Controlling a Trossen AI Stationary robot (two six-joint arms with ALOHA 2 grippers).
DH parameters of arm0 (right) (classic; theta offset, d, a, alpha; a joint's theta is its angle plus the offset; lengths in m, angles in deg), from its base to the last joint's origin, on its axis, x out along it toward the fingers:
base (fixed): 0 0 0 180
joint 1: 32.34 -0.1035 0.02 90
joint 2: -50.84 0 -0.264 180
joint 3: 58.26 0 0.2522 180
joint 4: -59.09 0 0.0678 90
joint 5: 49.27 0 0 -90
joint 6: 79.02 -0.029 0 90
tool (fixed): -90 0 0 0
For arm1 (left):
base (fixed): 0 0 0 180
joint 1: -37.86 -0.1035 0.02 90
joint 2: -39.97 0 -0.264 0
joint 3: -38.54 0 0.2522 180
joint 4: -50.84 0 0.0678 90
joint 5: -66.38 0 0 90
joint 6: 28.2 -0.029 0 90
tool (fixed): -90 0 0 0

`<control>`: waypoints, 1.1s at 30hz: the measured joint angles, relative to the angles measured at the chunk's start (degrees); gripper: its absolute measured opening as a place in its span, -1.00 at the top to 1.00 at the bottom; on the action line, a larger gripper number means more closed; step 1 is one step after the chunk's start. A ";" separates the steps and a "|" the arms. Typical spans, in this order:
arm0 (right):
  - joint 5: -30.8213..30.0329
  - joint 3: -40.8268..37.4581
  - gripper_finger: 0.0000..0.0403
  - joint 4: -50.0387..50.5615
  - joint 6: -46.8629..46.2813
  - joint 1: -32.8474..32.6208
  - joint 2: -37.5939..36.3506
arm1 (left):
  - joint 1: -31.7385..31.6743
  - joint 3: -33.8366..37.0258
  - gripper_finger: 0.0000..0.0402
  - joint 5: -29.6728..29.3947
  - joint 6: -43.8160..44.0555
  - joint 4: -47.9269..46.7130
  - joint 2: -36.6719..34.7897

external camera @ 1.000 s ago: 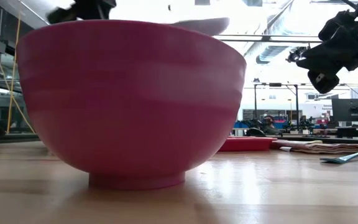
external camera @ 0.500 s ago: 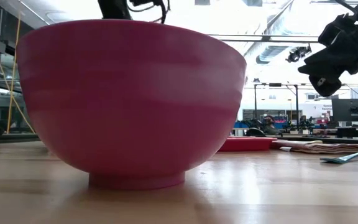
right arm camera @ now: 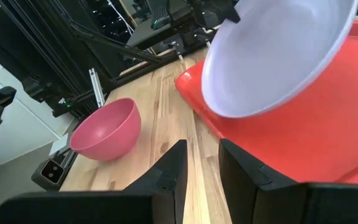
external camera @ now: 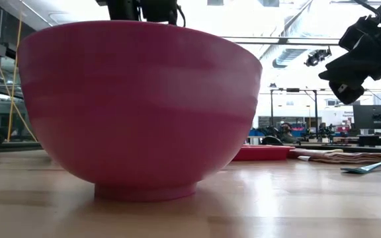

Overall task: Set up tray
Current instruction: Put the purple plate on the red tray below the light pink mug

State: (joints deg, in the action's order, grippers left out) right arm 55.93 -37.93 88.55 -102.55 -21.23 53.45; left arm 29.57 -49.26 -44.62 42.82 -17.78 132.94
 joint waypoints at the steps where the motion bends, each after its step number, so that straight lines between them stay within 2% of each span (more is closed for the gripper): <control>1: 0.08 0.00 0.65 0.00 0.00 0.00 0.00 | -0.02 0.00 0.93 -0.54 -0.02 -0.52 0.00; 8: 0.20 0.00 0.65 -0.02 0.00 0.00 0.00 | -1.66 0.00 0.93 -2.11 -0.26 -1.41 0.39; 16: 0.14 0.00 0.65 -0.04 -0.51 -0.02 -0.02 | -3.81 0.03 0.93 -1.03 -3.76 -0.90 2.62; 33: -1.37 0.00 0.65 0.13 -1.53 0.00 0.00 | -3.74 -0.04 0.94 -0.14 -7.13 -4.34 4.39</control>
State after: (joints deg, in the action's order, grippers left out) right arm 54.56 -37.93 88.69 -104.08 -21.23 53.45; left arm 25.83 -49.30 -44.76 35.70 -22.11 137.33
